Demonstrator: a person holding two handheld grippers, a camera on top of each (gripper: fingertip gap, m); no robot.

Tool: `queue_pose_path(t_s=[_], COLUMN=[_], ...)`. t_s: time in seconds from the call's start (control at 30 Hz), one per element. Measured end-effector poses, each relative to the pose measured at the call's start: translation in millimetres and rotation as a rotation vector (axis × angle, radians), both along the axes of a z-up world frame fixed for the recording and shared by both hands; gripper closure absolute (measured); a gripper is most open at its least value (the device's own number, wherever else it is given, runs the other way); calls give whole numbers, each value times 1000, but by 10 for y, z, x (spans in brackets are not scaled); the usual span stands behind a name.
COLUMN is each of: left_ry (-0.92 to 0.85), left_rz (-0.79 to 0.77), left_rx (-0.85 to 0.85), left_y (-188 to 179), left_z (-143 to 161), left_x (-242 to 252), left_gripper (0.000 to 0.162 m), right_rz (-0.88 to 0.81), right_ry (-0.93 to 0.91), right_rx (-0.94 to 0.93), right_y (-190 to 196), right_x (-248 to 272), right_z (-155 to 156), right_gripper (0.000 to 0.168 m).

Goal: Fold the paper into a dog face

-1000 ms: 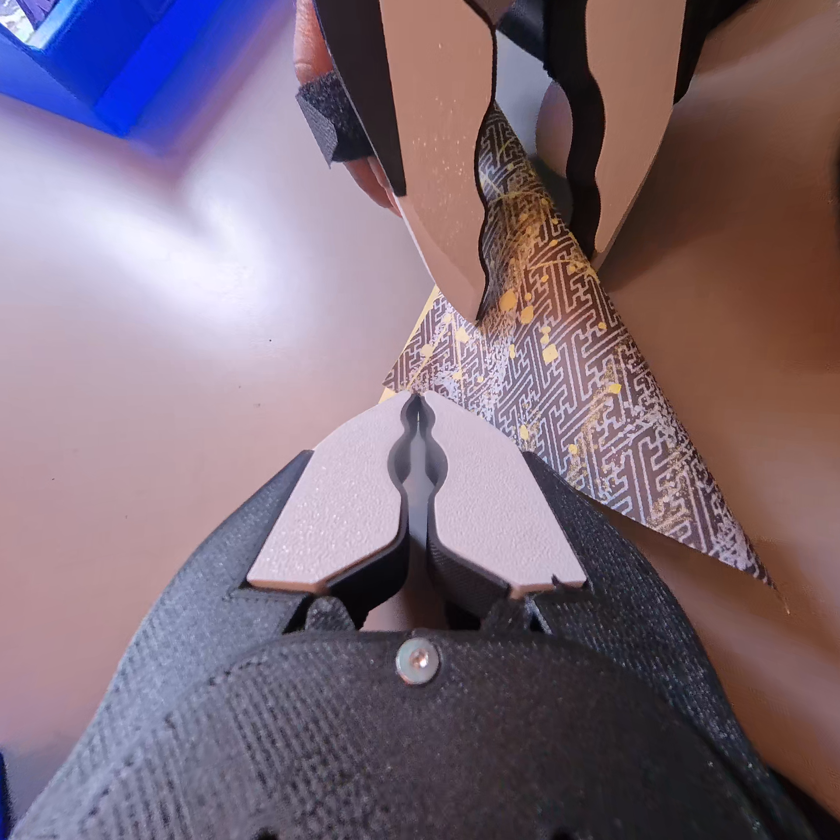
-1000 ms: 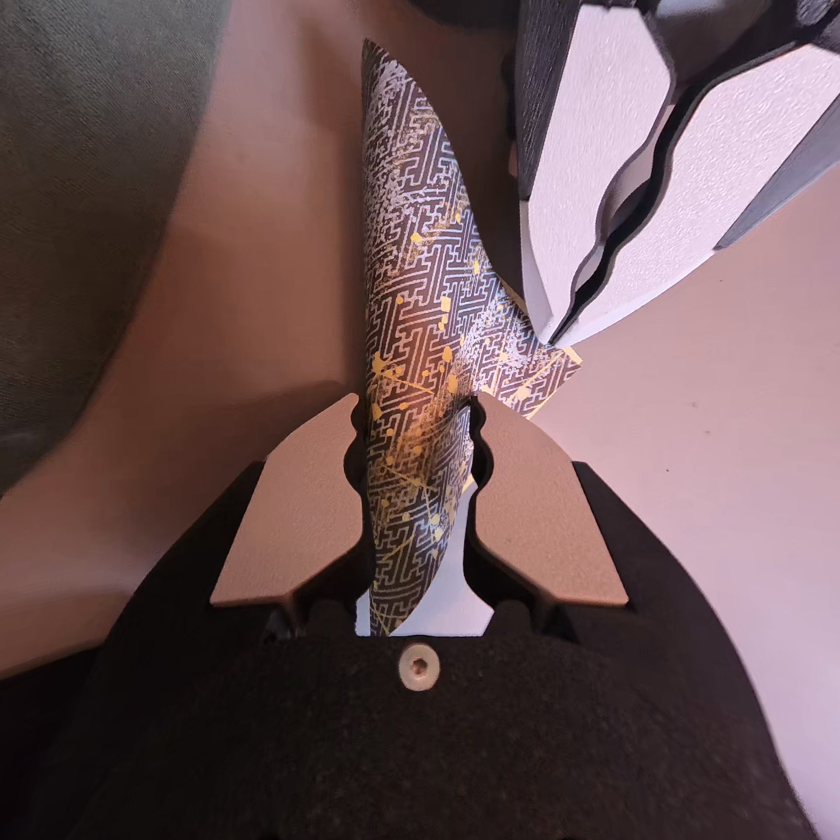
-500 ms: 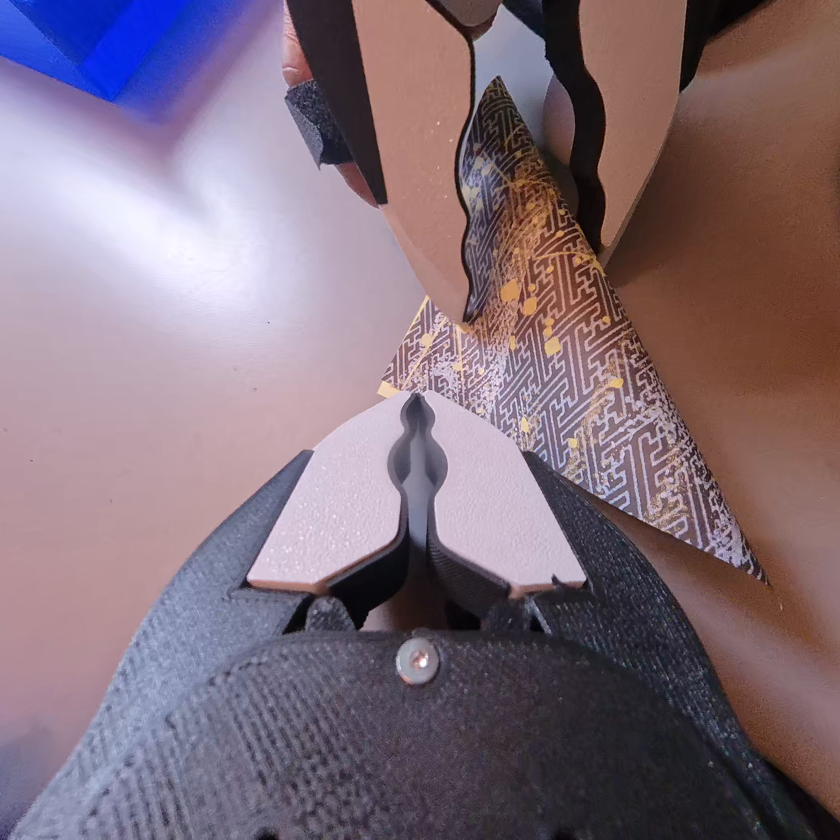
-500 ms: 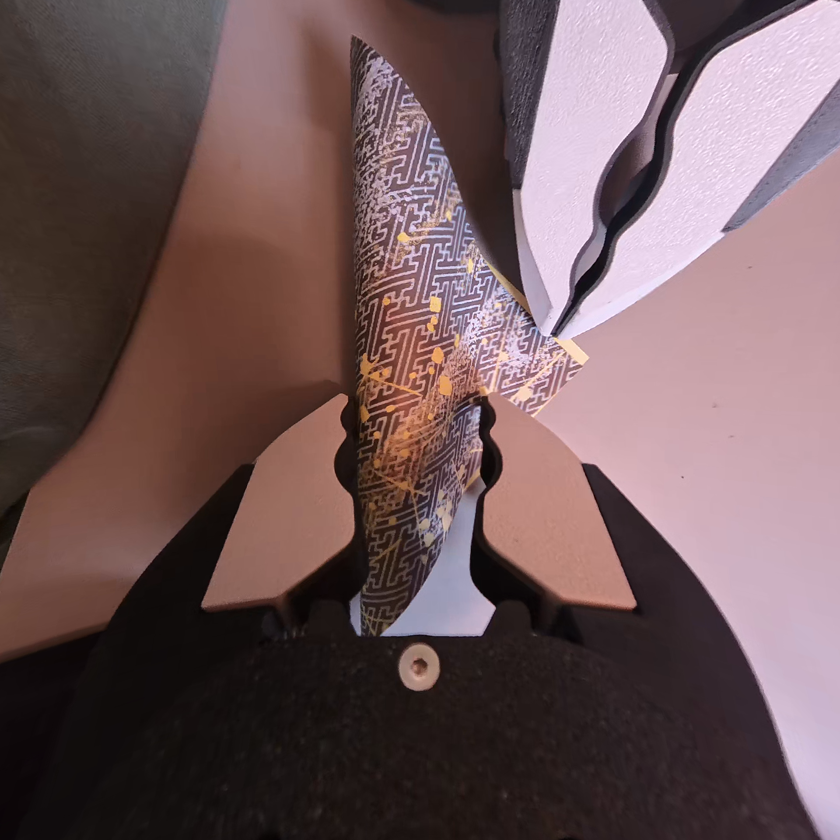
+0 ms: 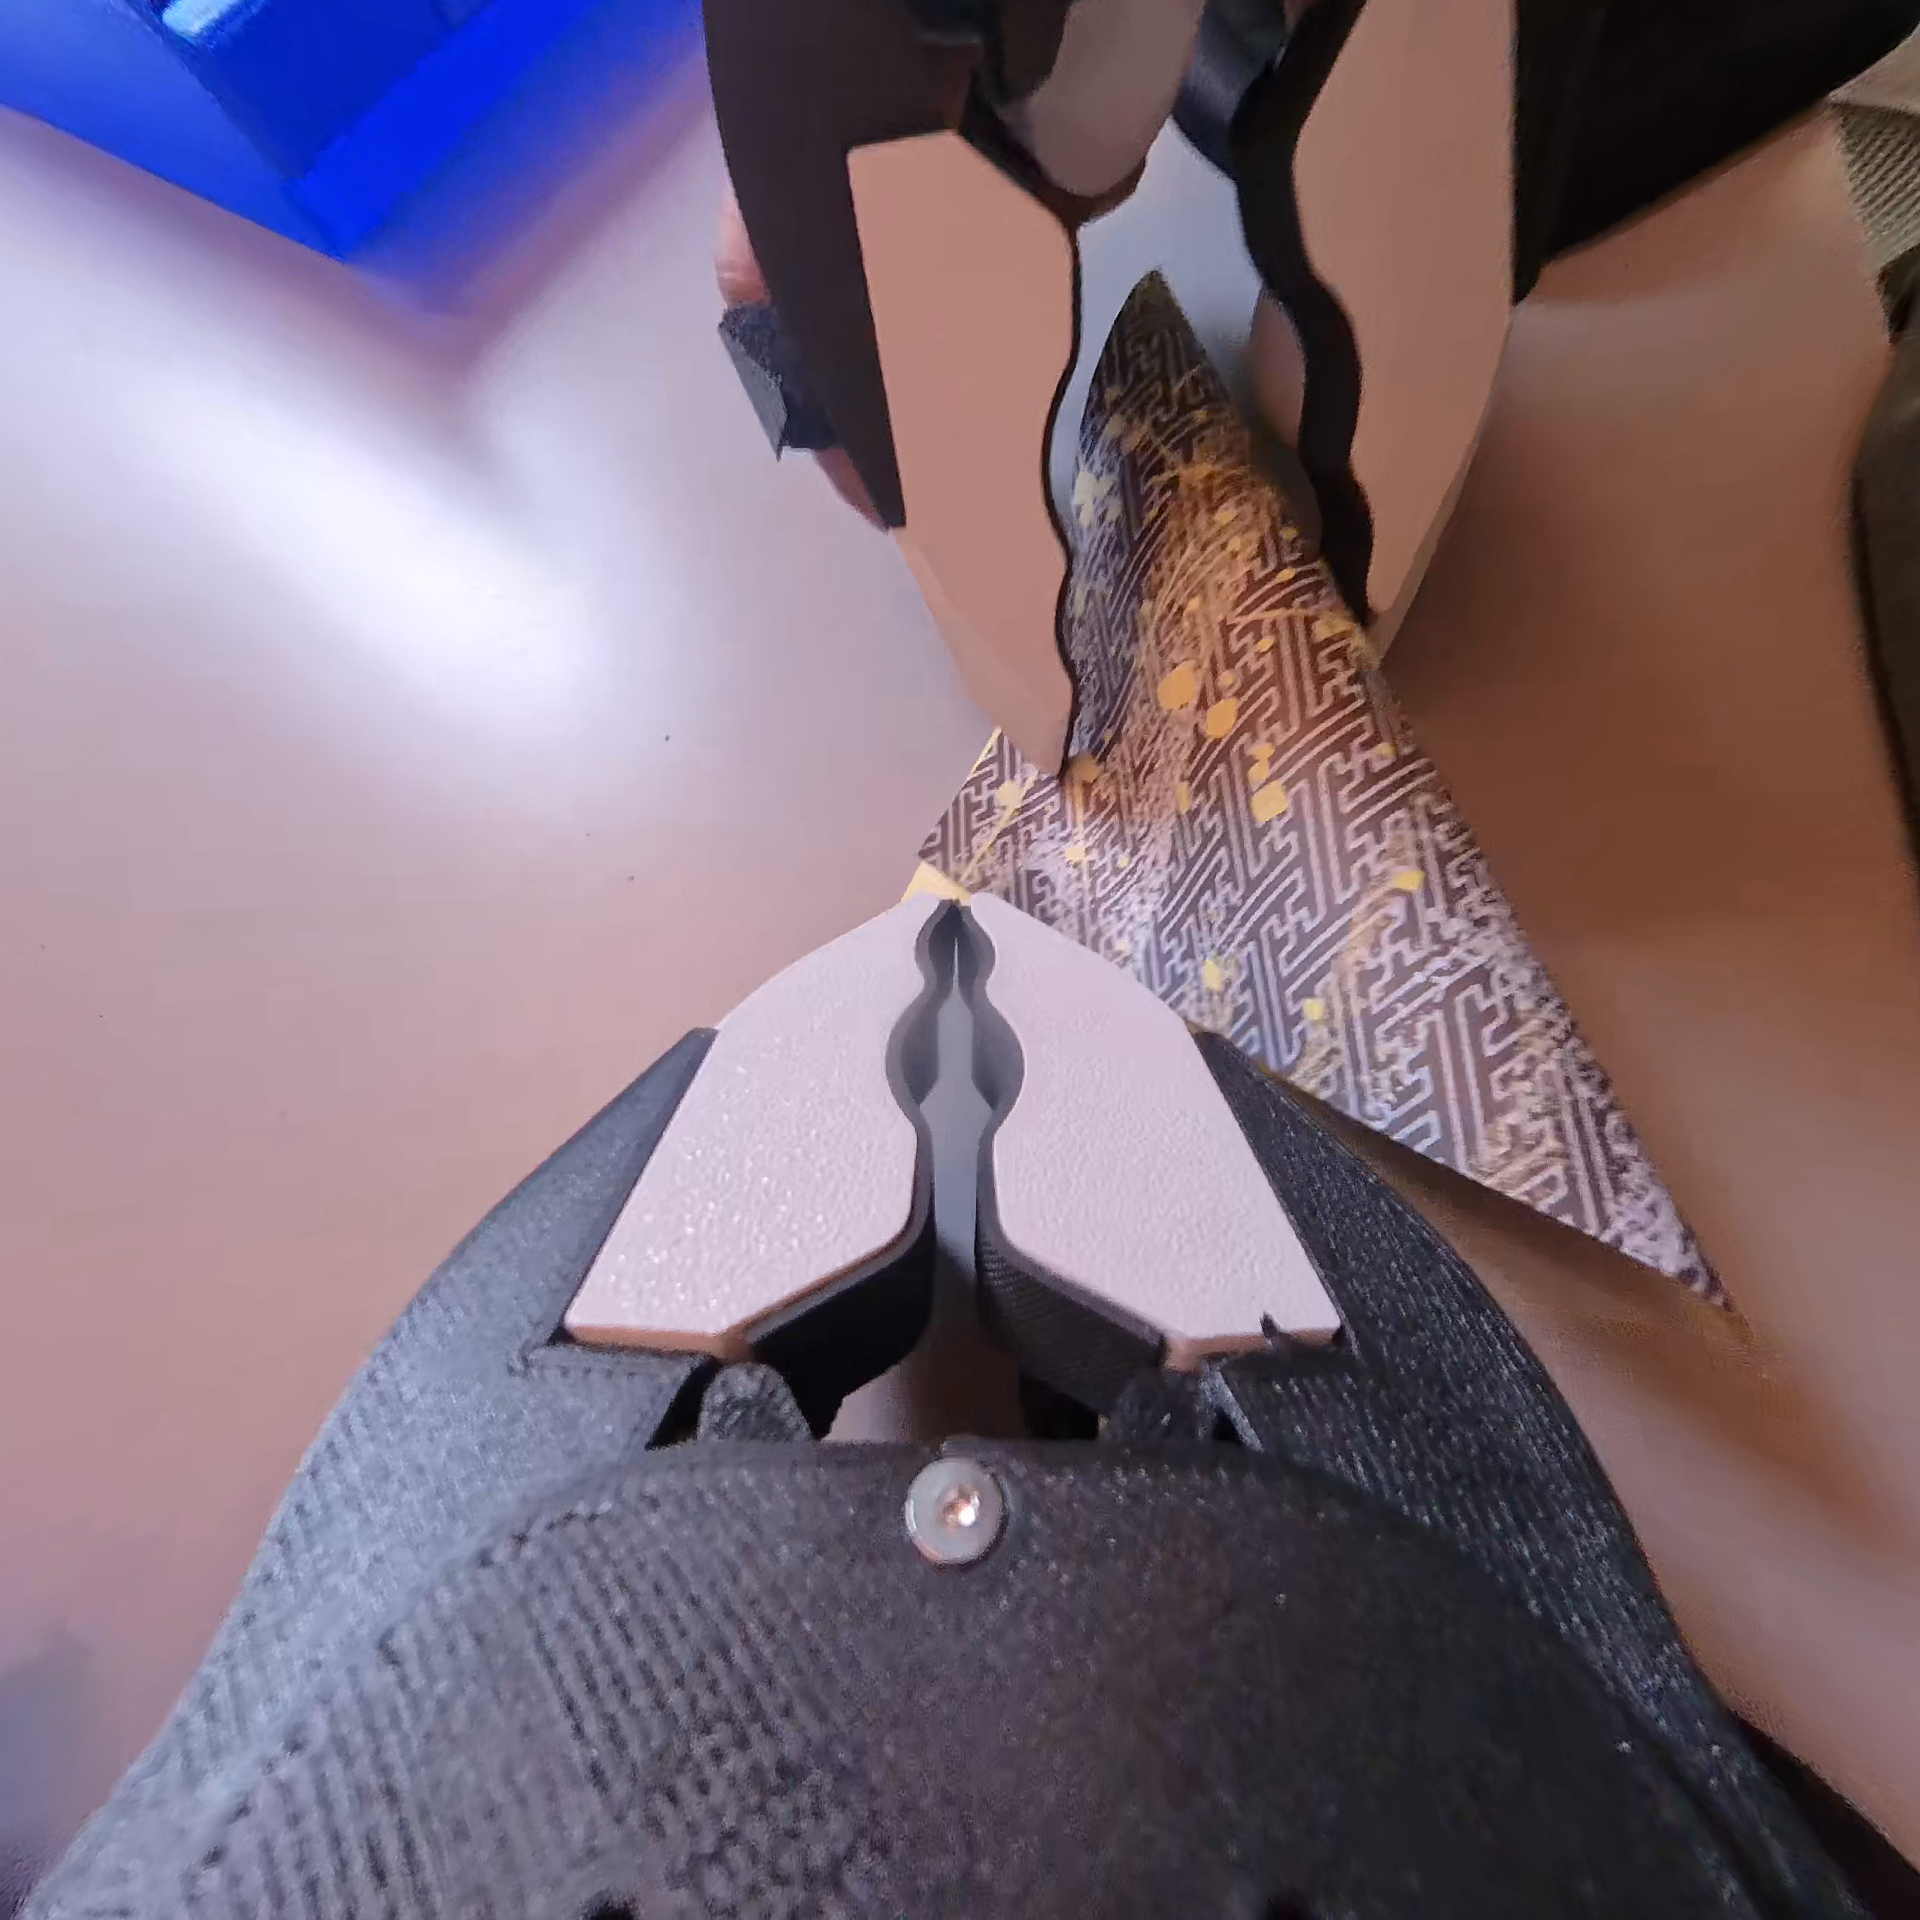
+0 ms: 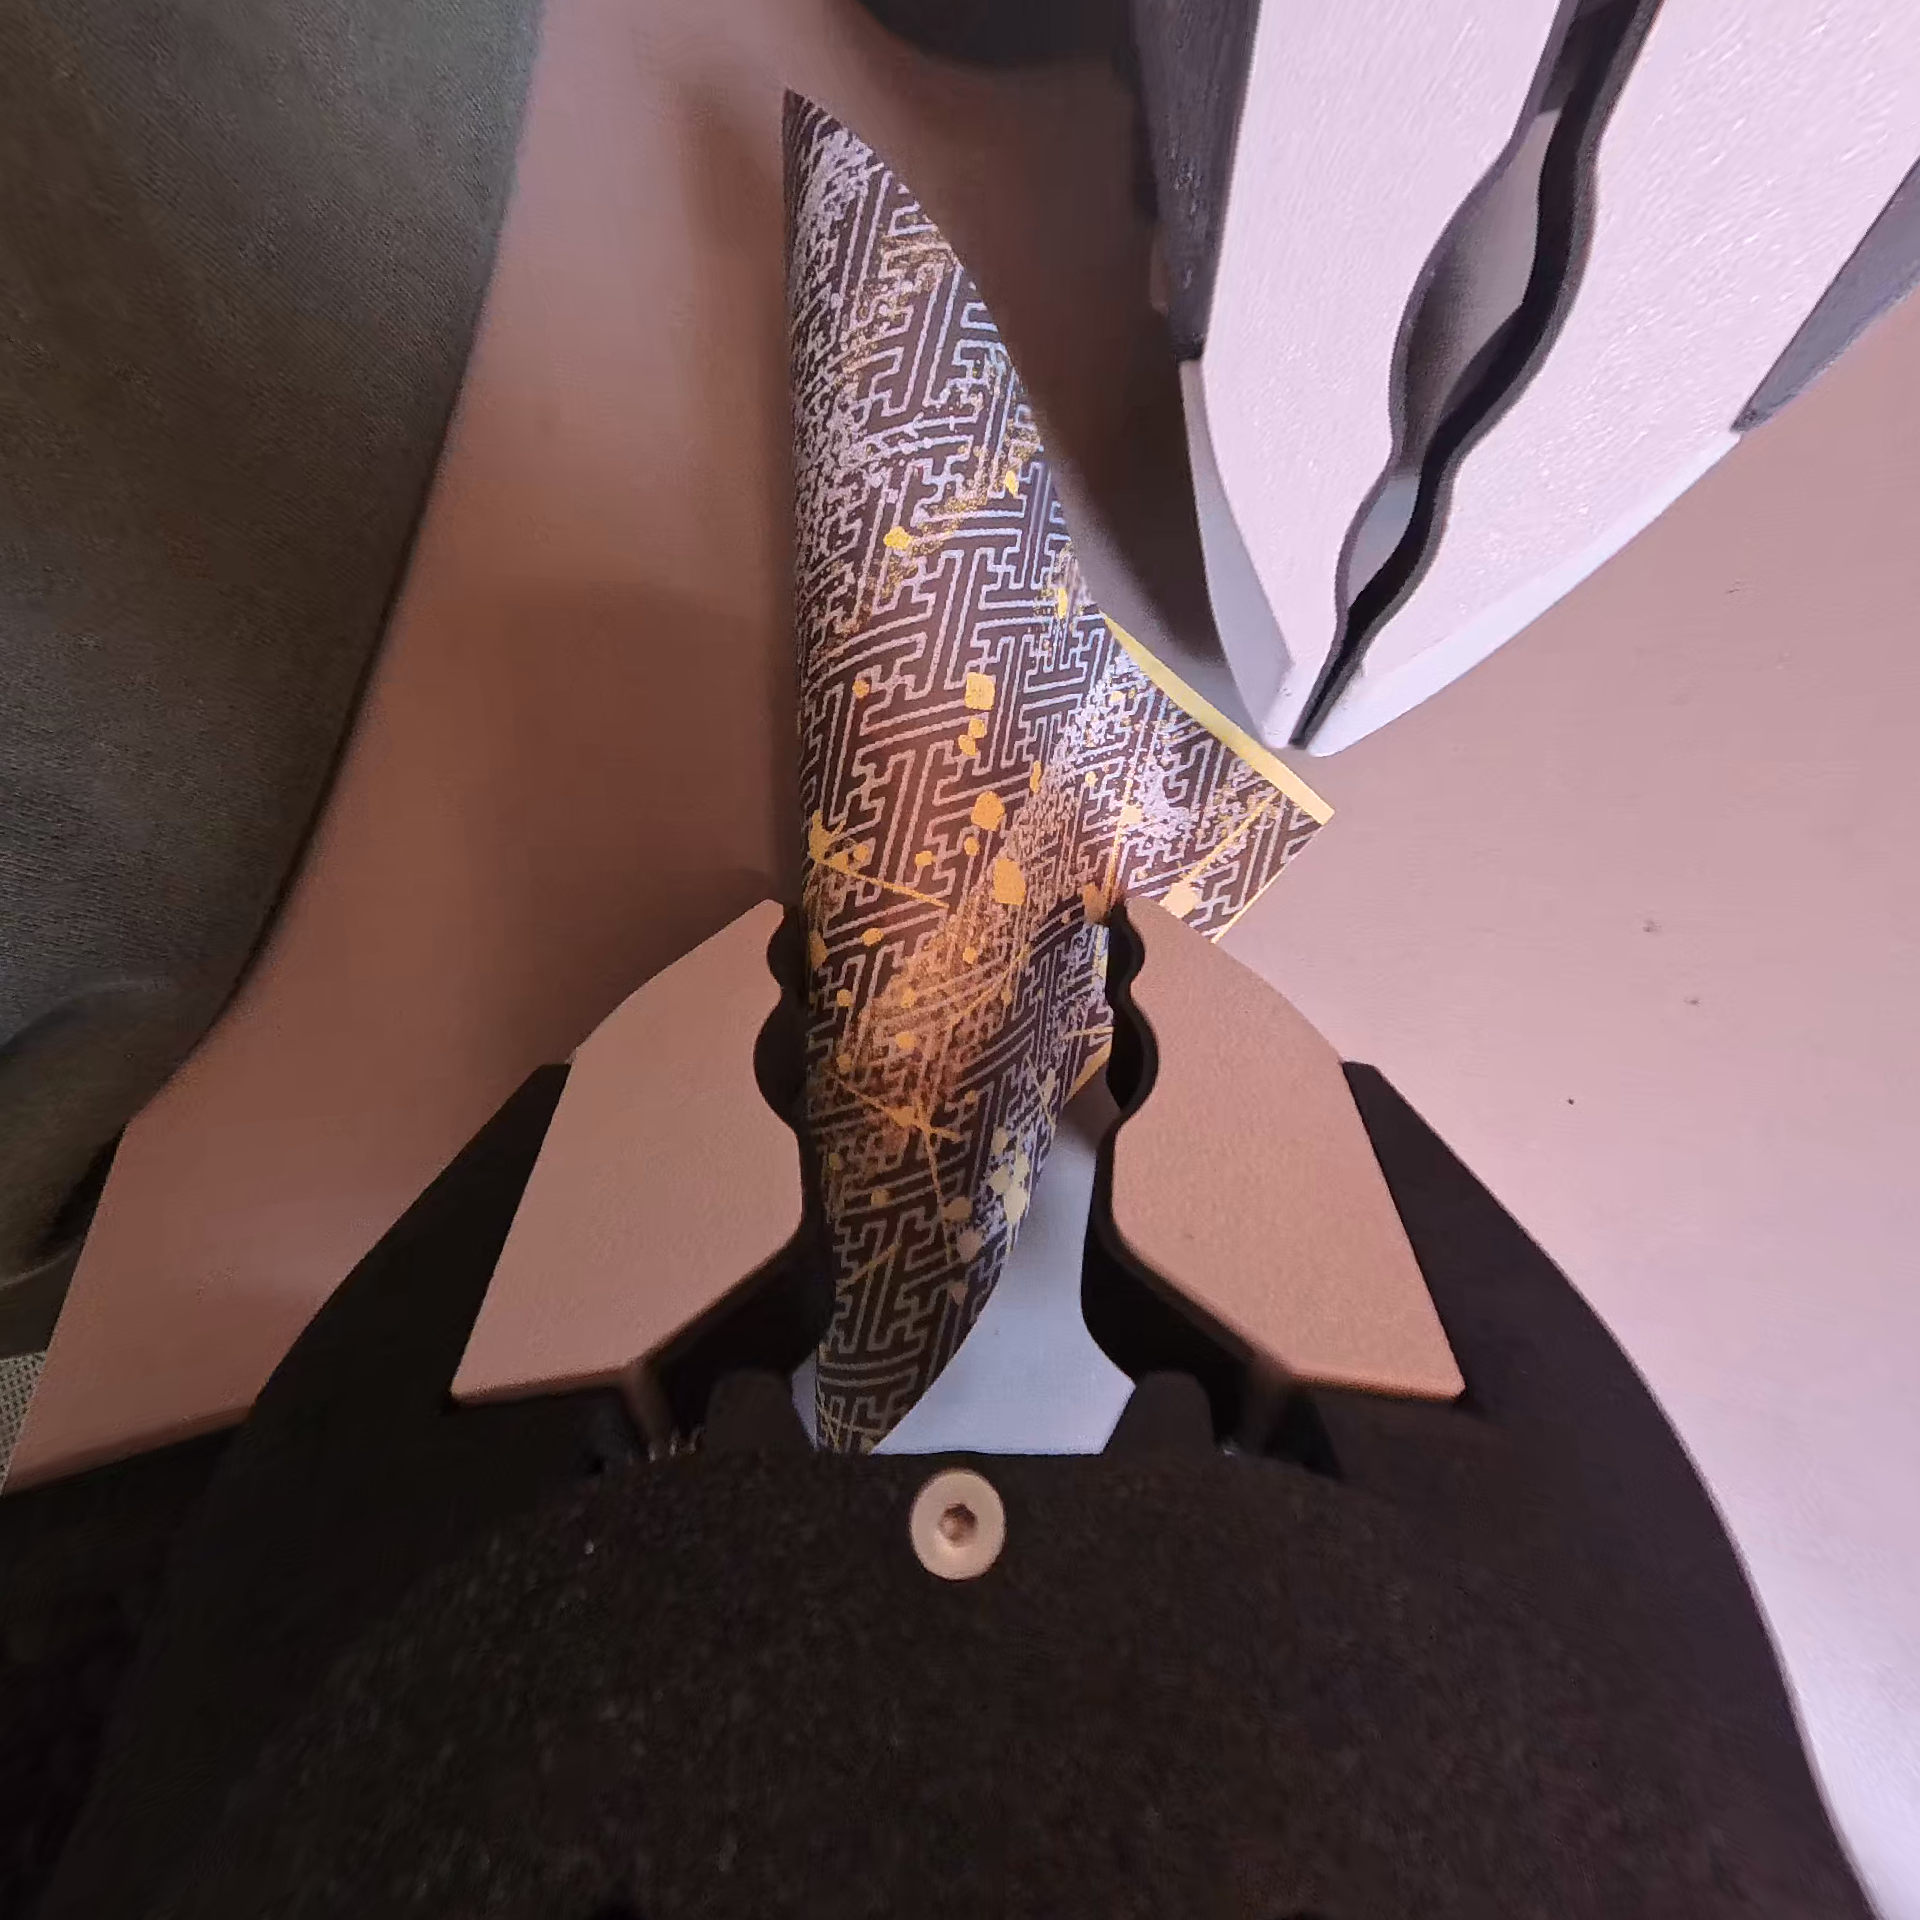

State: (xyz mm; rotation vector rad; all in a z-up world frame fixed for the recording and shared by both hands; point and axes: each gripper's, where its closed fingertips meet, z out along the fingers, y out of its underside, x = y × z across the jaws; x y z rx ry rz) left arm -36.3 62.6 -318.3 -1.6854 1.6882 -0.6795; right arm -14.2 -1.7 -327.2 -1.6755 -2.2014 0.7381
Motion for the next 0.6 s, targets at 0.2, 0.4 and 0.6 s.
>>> queue_pose_path(t_s=[0.2, 0.4, 0.6], left_ry=[56, 60, 53], left_rz=[-5, -15, -15], left_rx=[67, 91, 82], left_y=[13, -13, -31], left_z=[-94, -93, -95], left_x=[-6, -14, -7], left_gripper=[162, 162, 162], right_rz=[18, 26, 41], right_ry=[-22, -43, -67], right_rx=[-23, -69, -75], right_y=[7, -1, 9], right_x=[9, 14, 21], right_z=[8, 21, 22], right_gripper=[113, 109, 109])
